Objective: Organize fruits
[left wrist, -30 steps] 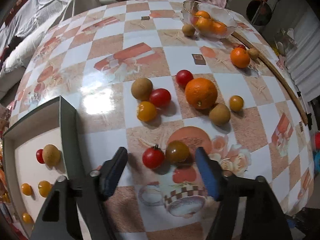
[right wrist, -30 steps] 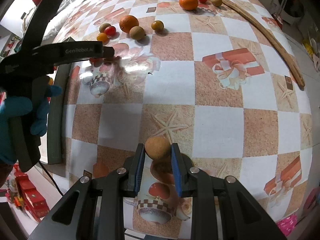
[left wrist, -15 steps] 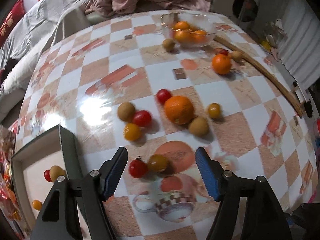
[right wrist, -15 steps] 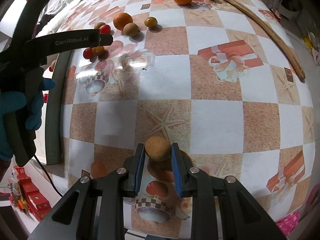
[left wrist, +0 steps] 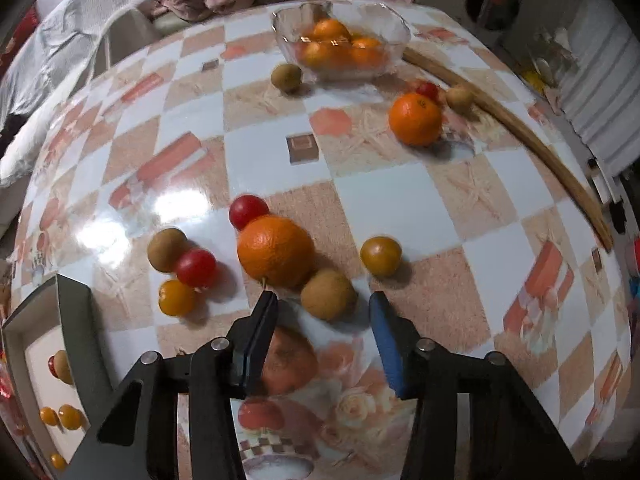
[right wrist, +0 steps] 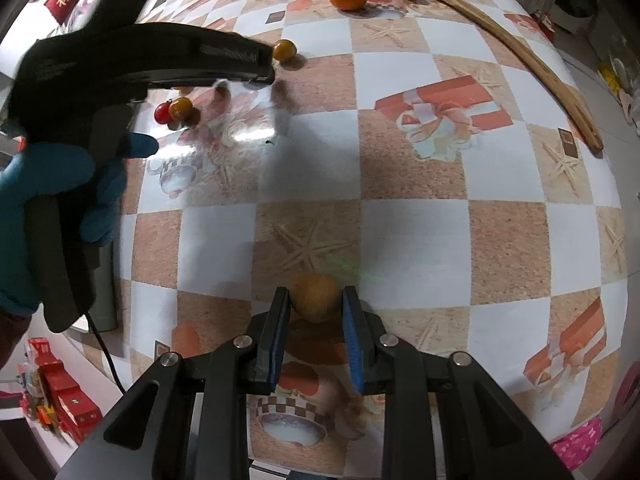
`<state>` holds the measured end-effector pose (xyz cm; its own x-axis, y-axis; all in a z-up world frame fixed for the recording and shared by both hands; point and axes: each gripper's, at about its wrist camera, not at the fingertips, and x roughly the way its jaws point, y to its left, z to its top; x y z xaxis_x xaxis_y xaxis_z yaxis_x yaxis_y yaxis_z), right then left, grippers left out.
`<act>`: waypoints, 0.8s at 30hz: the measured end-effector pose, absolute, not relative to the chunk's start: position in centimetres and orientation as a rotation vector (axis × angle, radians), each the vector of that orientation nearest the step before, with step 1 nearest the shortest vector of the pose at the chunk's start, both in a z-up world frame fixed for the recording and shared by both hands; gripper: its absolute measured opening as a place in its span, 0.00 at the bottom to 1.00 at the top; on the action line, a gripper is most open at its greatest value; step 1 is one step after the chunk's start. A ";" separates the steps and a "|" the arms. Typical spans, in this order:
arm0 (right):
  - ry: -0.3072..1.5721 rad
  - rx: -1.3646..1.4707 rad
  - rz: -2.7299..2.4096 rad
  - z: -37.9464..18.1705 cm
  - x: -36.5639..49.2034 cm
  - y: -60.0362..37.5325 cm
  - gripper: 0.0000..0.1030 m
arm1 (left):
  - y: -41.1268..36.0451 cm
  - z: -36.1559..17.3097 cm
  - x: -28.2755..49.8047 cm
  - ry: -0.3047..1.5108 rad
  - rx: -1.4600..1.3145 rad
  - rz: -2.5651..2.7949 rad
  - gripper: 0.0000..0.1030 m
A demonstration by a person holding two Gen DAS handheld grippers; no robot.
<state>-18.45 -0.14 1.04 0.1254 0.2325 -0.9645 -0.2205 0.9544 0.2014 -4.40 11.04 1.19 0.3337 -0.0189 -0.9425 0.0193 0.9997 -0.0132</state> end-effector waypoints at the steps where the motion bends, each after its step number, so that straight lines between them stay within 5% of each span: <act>1: 1.406 0.012 0.328 1.1 -18.4 -0.3 0.28 | 11.0 1.3 -4.3 1.225 -0.005 -0.016 0.33; 24: 1.390 0.053 0.308 3.3 -17.9 -3.0 0.27 | 16.2 5.9 -9.4 1.191 -0.153 -0.104 0.29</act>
<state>-17.93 -3.02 3.31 0.1470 0.2448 -0.9584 -0.1833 0.9588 0.2168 -9.38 16.19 5.94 0.3674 -0.1610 -0.9160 -0.0003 0.9849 -0.1732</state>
